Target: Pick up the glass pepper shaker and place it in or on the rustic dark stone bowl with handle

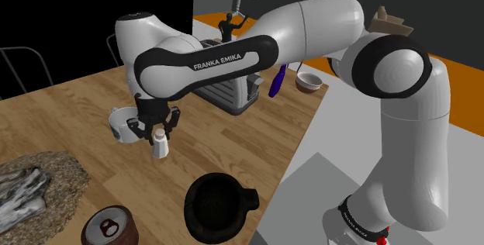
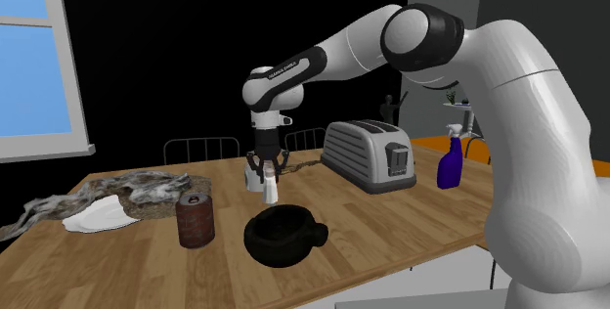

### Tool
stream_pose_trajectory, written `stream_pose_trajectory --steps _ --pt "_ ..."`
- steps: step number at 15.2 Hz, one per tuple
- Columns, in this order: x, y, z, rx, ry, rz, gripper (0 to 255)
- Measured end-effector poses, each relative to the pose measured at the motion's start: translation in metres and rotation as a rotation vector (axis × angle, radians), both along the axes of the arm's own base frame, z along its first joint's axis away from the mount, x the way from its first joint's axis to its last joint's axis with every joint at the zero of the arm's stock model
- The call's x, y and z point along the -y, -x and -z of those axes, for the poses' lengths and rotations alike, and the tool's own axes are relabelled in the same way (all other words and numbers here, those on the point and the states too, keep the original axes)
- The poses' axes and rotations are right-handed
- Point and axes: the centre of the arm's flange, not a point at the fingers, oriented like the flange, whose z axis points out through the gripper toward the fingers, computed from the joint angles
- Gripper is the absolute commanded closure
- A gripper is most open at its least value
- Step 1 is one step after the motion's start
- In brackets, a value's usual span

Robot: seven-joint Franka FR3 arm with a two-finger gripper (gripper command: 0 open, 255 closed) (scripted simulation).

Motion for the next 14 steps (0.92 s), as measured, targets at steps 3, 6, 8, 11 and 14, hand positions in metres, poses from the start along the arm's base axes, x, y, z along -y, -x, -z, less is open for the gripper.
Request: stream_pose_trajectory --steps 3,6,8,11,14 --pt "-0.001 0.000 -0.015 0.000 0.000 0.000 255" --pt "-0.001 0.000 -0.031 0.000 0.000 0.000 255" --pt "-0.001 0.000 -0.042 0.000 0.000 0.000 255" --pt "0.000 0.000 -0.058 0.000 0.000 0.000 255" --pt "0.000 -0.001 -0.073 0.000 0.000 0.000 255"
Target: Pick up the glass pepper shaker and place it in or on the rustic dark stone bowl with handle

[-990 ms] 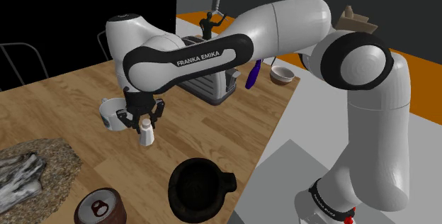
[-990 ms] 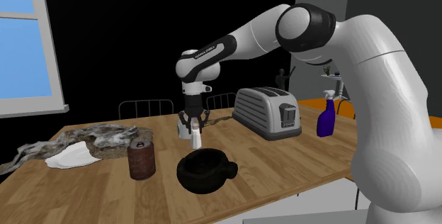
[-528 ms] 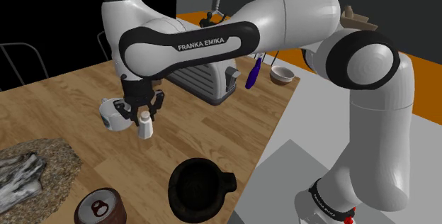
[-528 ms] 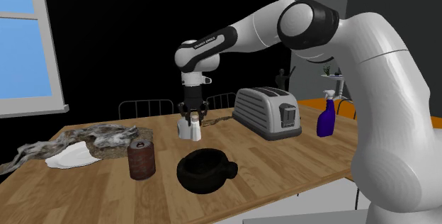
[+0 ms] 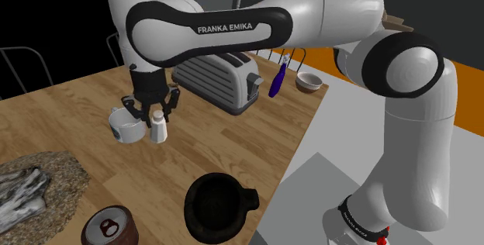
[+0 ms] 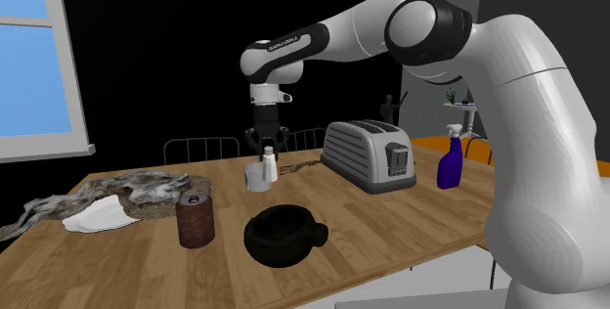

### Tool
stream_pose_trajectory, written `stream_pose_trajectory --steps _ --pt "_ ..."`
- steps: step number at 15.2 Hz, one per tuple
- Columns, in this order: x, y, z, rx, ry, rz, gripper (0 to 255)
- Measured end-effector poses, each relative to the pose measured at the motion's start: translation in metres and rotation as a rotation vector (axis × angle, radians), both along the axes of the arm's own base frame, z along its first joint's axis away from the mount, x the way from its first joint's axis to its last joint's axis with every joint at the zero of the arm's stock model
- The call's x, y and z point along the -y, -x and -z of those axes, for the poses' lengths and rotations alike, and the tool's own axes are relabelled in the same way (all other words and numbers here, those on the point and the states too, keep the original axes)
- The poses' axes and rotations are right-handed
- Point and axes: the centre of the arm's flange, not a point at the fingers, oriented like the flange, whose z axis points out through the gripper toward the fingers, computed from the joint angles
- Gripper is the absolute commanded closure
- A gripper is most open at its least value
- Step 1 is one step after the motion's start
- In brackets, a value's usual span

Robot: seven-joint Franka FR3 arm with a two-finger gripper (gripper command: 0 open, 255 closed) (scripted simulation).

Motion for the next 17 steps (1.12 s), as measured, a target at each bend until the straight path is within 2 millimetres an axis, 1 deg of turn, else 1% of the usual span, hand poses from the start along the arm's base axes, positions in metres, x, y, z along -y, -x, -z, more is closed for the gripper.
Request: stream_pose_trajectory --steps 9,12,15,17 --pt "0.001 0.002 -0.049 0.000 0.000 0.000 255" --pt "0.001 0.000 -0.062 0.000 0.000 0.000 255" --pt "-0.002 0.000 -0.079 0.000 0.000 0.000 255" --pt "0.002 0.015 -0.084 0.000 0.000 0.000 255"
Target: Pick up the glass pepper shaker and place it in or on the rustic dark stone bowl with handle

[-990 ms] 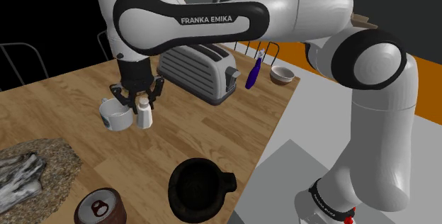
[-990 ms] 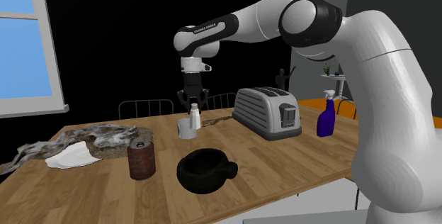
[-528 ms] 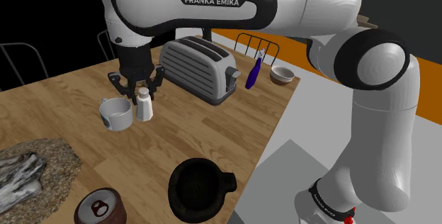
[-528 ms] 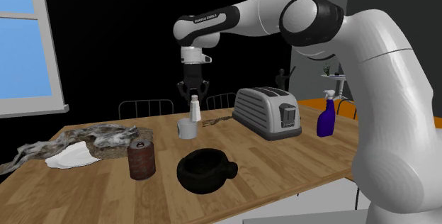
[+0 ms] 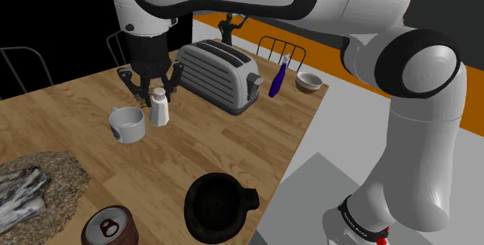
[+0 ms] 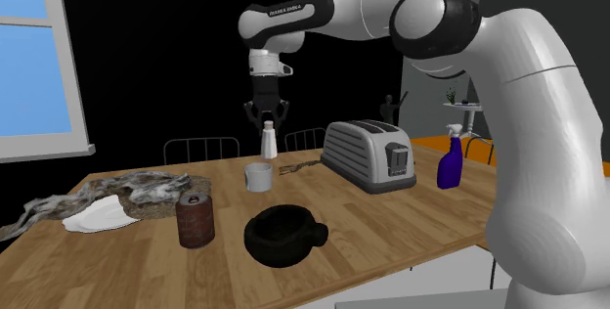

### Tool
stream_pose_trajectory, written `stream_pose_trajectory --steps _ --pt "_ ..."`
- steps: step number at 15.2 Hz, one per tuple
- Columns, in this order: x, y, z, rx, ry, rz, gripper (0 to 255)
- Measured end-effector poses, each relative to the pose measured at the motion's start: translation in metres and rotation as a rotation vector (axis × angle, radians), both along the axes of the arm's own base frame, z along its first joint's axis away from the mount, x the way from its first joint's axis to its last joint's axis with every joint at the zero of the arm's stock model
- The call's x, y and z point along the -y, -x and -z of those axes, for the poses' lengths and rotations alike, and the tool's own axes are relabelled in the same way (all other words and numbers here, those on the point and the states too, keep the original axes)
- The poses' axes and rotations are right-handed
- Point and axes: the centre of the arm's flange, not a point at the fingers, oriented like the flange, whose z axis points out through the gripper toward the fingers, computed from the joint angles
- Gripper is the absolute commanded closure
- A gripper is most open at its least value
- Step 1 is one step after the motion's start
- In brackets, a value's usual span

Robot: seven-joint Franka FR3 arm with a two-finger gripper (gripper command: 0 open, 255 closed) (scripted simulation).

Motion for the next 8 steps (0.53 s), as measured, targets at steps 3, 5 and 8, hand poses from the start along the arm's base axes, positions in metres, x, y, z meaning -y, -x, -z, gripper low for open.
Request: stream_pose_trajectory --steps 3,5,8 --pt "0.004 0.037 -0.008 0.000 0.000 -0.002 255" --pt "0.011 0.064 -0.008 0.000 0.000 -0.002 255" --pt "0.014 0.101 -0.011 0.000 0.000 -0.002 255"
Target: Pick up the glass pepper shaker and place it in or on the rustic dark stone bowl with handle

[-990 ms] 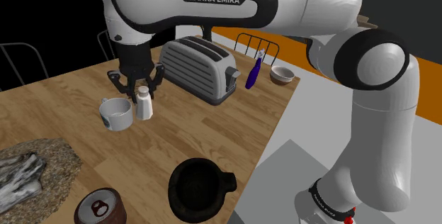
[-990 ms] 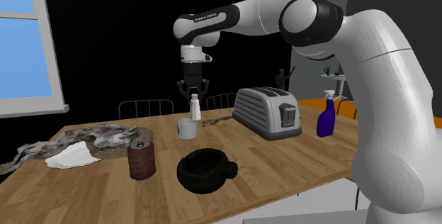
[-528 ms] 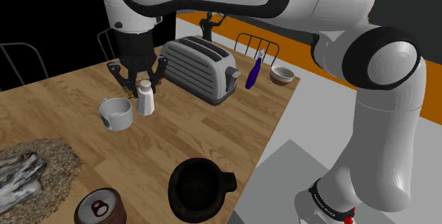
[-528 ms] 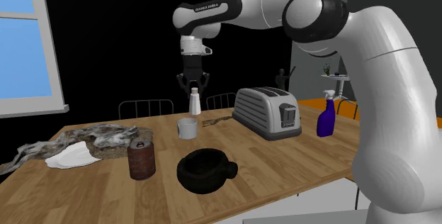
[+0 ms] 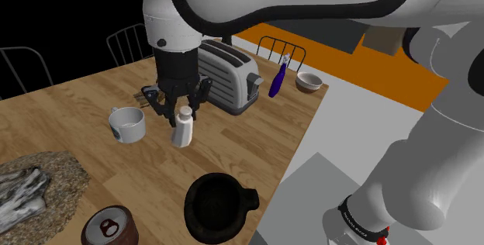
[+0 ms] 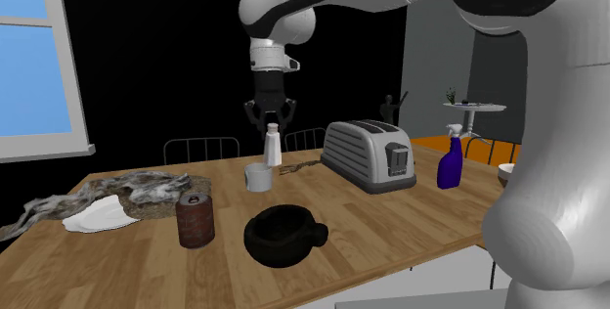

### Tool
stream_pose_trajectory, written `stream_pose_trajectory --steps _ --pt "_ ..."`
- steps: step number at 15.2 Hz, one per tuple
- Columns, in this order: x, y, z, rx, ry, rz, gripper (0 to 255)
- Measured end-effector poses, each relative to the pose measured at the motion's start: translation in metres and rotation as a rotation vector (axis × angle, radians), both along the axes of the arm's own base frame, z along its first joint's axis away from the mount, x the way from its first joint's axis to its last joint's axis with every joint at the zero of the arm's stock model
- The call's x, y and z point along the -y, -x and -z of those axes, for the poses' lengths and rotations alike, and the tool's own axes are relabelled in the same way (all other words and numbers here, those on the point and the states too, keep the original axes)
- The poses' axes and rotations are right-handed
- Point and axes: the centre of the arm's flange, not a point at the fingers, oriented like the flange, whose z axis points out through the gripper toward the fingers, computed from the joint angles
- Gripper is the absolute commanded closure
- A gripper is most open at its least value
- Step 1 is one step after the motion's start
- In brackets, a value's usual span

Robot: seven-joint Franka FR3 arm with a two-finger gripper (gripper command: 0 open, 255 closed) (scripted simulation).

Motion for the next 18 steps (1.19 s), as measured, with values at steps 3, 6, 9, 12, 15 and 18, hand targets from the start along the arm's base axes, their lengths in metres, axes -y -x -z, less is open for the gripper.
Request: stream_pose_trajectory --steps 3,6,9,12,15,18 --pt "0.007 0.039 -0.003 0.000 0.001 0.000 255" --pt "0.012 0.078 -0.004 0.000 0.001 0.000 255" --pt "0.019 0.121 -0.008 0.000 0.001 0.001 255" --pt "0.024 0.148 -0.009 0.001 0.001 0.001 255" --pt "0.026 0.151 0.006 0.000 0.001 0.002 255" --pt "0.026 0.152 0.020 0.000 0.001 0.002 255"
